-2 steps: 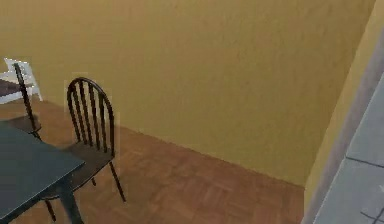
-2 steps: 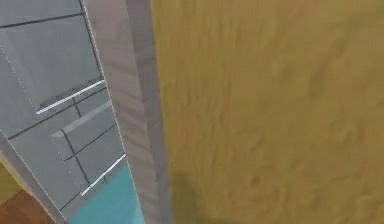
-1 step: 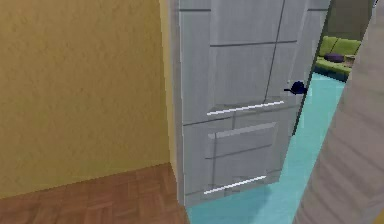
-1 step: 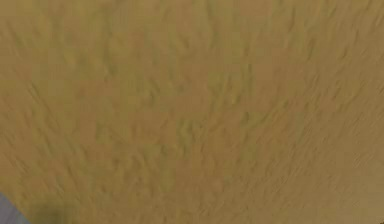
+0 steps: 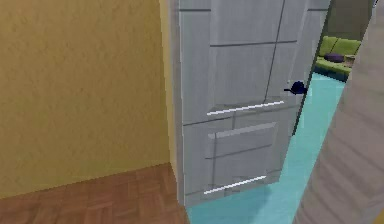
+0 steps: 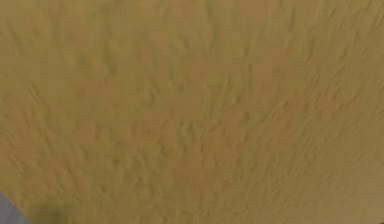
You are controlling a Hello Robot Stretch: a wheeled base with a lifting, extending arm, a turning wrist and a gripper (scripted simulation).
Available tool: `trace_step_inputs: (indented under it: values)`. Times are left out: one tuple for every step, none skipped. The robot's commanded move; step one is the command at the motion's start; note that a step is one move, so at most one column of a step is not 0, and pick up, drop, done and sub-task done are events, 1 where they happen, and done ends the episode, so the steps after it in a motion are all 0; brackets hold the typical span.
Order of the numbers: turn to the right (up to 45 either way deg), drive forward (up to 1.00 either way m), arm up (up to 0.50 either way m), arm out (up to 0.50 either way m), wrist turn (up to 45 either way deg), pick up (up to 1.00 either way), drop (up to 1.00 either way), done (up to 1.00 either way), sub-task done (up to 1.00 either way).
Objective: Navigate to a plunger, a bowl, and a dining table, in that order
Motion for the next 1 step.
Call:
trace_step_inputs:
  values:
    - [-45.0, 0.0, 0.0, 0.0, 0.0, 0.0, 0.0, 0.0, 0.0]
